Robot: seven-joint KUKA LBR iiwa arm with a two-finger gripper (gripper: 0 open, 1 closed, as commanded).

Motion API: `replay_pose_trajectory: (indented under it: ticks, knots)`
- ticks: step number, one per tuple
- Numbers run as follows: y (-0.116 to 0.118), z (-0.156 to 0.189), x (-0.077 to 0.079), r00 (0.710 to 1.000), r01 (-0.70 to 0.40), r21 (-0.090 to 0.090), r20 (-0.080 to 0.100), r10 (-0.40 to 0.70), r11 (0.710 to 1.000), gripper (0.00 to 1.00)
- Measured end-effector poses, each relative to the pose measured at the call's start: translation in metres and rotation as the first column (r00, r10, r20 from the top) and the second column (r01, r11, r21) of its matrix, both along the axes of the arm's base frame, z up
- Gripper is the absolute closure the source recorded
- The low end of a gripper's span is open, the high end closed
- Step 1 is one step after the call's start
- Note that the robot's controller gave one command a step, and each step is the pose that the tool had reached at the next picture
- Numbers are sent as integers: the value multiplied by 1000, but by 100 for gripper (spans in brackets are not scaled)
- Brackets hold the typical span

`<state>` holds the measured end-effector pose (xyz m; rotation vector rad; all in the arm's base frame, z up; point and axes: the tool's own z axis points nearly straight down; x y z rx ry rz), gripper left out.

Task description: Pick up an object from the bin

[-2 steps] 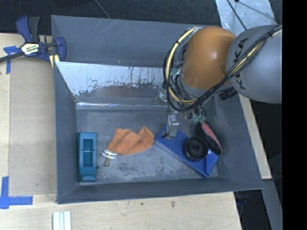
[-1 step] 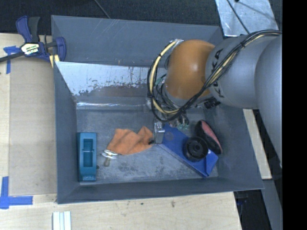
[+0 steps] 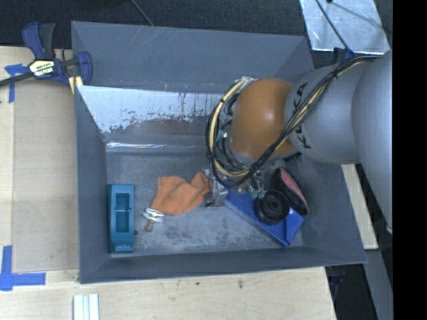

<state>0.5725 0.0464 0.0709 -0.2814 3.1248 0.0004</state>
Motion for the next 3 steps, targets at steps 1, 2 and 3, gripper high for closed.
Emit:
replay_pose_trajectory:
  ticks: [1,2,3]
  knots:
    - [0,0,0,1000,0,0,0,0,1000,100]
    - [-1,51,-2,1000,1,-1,-8,-1,1000,100]
    - [3,119,-5,1000,-4,-1,-4,4,1000,100]
